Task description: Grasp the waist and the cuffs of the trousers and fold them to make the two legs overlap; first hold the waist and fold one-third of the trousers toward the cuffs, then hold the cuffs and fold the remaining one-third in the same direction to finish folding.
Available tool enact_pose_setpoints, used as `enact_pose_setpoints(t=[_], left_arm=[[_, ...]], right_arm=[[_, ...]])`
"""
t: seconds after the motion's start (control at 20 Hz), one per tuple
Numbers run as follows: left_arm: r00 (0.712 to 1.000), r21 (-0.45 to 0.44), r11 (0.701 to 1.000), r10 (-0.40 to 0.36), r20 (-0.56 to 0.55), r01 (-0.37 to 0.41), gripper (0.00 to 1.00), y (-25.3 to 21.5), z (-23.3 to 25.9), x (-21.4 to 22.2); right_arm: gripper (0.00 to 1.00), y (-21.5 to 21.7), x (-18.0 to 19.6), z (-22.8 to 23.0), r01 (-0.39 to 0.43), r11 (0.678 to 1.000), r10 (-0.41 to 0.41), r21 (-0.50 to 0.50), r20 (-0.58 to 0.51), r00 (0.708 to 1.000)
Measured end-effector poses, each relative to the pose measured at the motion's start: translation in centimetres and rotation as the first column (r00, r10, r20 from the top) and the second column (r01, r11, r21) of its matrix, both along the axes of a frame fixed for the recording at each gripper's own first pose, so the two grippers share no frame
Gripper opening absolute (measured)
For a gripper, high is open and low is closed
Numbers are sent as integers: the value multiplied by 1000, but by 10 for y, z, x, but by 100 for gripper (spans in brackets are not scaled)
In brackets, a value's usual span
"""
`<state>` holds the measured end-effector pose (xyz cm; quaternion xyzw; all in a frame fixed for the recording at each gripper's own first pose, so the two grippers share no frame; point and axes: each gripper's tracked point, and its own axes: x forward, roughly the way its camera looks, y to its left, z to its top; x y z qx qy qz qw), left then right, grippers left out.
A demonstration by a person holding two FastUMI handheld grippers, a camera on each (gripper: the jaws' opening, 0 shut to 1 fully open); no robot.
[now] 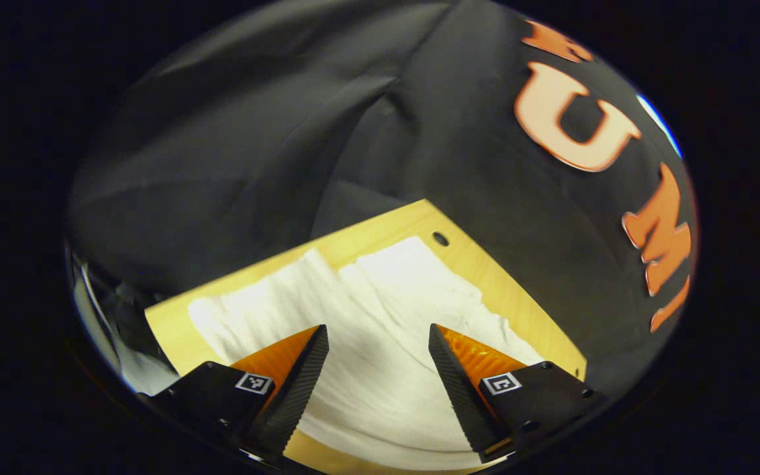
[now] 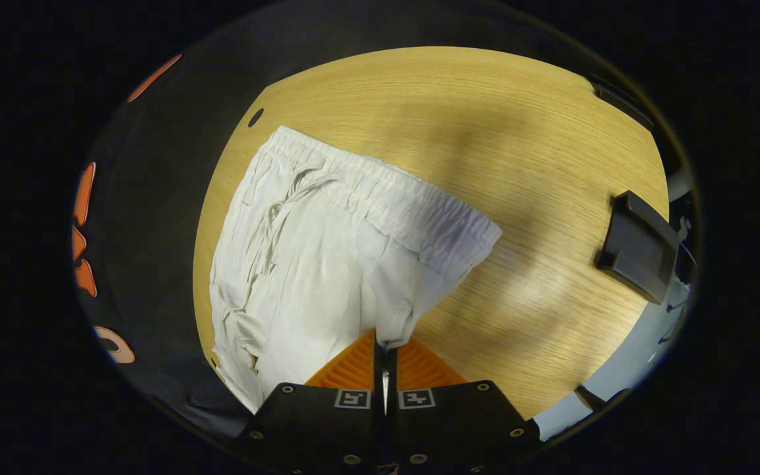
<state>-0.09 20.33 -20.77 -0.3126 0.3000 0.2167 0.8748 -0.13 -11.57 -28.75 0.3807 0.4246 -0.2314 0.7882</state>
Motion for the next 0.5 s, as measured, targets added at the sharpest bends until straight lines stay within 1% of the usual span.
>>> enact_pose_setpoints(t=[0.1, 0.2, 0.25, 0.35, 0.5], left_arm=[[995, -80, 994, 70, -67, -75, 100, 1, -23, -8], [985, -155, 977, 129, -114, -146, 100, -5, -31, -19], [979, -175, 969, 150, -136, -173, 100, -7, -37, -25], [965, -178, 959, 188, -185, -221, 100, -5, -49, -34], [949, -206, 942, 217, -230, -266, 100, -1, -57, -49]], right_arm=[[1, 0, 0, 0, -2, 1000, 2, 2, -1, 1000], [1, 1, 0, 0, -2, 1000, 2, 8, 0, 1000], [1, 1, -1, 0, -3, 1000, 3, 12, 1, 1000], [1, 1, -1, -1, 1, 1000, -1, 19, 2, 1000], [1, 0, -1, 0, 4, 1000, -4, 24, 5, 1000]])
